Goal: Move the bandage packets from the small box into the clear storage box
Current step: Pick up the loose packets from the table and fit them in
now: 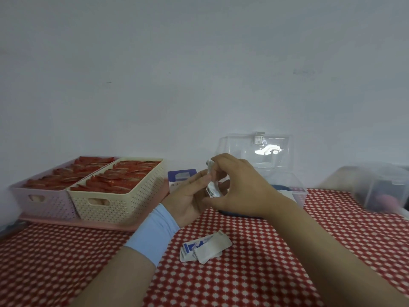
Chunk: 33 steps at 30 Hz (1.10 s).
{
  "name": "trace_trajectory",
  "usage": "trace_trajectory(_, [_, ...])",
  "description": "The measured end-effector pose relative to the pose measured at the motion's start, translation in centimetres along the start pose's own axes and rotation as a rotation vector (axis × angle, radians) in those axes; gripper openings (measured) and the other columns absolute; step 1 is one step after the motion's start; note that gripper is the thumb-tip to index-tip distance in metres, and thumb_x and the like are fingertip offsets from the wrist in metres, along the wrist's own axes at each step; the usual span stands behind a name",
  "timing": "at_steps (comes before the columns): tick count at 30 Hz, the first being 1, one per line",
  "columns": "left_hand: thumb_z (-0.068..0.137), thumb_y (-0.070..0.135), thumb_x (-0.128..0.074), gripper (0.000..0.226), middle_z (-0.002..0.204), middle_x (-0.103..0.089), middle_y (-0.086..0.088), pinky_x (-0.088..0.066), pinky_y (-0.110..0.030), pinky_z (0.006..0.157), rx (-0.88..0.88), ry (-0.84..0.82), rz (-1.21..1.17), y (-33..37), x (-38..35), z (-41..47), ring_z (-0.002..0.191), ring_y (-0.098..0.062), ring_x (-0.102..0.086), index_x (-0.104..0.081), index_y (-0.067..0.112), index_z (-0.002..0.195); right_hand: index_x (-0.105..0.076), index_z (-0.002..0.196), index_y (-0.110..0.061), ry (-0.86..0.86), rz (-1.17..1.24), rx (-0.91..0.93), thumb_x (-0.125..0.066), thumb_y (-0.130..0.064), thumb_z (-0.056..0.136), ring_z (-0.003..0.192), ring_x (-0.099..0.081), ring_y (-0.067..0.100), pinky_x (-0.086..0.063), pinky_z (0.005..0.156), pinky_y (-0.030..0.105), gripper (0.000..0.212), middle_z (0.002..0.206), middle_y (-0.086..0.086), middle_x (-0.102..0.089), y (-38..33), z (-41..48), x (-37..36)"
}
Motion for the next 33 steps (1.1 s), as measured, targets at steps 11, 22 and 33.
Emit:
trace_trajectory(11, [0.054, 0.015, -0.095, 0.041, 0.086, -0.074, -0.015, -0.06, -0.032, 0.055, 0.101, -0.079, 0.118, -0.3, -0.2, -0.8, 0.068, -0.025, -0.074, -0.08, 0.008, 0.091, -0.057, 0.133, -0.023, -0.102, 0.55, -0.401, -0.068, -0.021, 0.094, 0.096, -0.071, 0.009, -0.056, 0.093, 0.029, 0.041, 0.104, -0.004, -0.072, 2.9, -0.3, 0.9])
trace_trajectory(22, [0.095, 0.013, -0.06, 0.018, 0.108, -0.074, -0.014, -0.056, -0.047, 0.091, 0.183, 0.056, 0.721, -0.5, 0.8, 0.1, 0.101, -0.032, -0.07, -0.066, 0.006, 0.11, -0.078, 0.088, -0.013, -0.092, 0.522, -0.546, -0.073, -0.01, 0.089, 0.071, -0.07, 0.008, -0.06, 0.078, 0.028, 0.006, 0.079, 0.001, -0.077, 5.6, -0.9, 1.7])
trace_trajectory(33, [0.087, 0.015, -0.074, 0.007, 0.079, -0.074, -0.006, -0.06, -0.029, 0.059, 0.047, 0.14, 1.261, 0.5, -1.0, 2.4, 0.062, -0.023, -0.073, -0.07, 0.012, 0.092, -0.076, 0.096, -0.005, -0.207, 0.403, -0.625, -0.072, -0.009, 0.09, 0.07, -0.074, 0.015, -0.06, 0.065, 0.024, 0.008, 0.082, 0.011, -0.077, 8.2, -1.0, 4.0])
Point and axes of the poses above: each hand's wrist, its own z-axis towards the middle knuckle, its own x-axis out of the back of the hand, y = z × x, the point moved 7 cm from there along z, towards the middle knuckle
